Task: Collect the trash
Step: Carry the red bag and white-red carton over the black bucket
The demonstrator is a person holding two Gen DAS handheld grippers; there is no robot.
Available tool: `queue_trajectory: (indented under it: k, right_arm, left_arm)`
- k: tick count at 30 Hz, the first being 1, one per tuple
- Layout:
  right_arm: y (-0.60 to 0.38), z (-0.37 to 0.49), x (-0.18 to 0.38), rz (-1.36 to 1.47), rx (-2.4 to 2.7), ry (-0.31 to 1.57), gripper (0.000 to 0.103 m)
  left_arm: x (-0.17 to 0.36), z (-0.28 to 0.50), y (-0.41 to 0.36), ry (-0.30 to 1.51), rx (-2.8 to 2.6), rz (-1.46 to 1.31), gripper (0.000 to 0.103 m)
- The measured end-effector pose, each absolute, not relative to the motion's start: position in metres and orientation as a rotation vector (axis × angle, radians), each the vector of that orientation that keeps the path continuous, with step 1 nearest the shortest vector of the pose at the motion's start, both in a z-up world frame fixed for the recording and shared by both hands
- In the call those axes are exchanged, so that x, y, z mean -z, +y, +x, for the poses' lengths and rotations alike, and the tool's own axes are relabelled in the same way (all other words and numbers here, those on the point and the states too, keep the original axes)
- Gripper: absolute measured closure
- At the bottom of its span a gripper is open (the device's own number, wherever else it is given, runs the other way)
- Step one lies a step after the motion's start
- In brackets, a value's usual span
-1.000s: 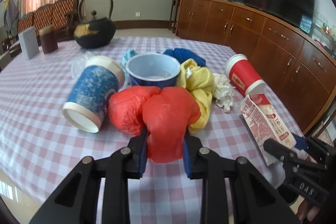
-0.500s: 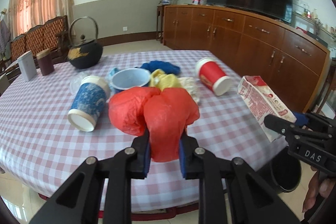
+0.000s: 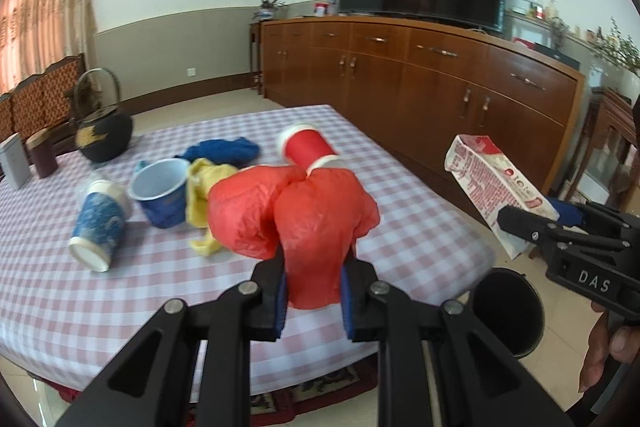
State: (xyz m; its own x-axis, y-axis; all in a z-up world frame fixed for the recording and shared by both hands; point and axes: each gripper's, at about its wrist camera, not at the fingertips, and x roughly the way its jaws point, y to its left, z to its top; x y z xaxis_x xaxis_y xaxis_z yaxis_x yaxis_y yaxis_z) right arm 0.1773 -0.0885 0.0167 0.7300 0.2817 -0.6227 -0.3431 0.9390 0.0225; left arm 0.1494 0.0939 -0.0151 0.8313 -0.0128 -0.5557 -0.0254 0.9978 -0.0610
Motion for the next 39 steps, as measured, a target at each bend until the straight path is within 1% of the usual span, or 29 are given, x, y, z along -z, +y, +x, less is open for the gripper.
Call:
queue_trajectory:
  k: [24, 32, 39]
  right_arm:
    - [-0.234, 0.165, -0.002, -0.060, -0.119, 0.706, 0.051]
    - [-0.278, 0.157, 0.016, -0.044, -0.063, 0.746, 0.051]
    - [-0.306, 0.151, 0.038, -0.037, -0.041, 0.793, 0.051]
  left_arm:
    - [0.025, 0.172, -0.034, 0.627, 0.262, 0.028, 0.082]
    - [0.039, 0.178, -0.080, 0.658, 0.352, 0.050, 0.082]
    - [0.062, 0.185, -0.119, 0.711, 0.444, 0.058, 0.082]
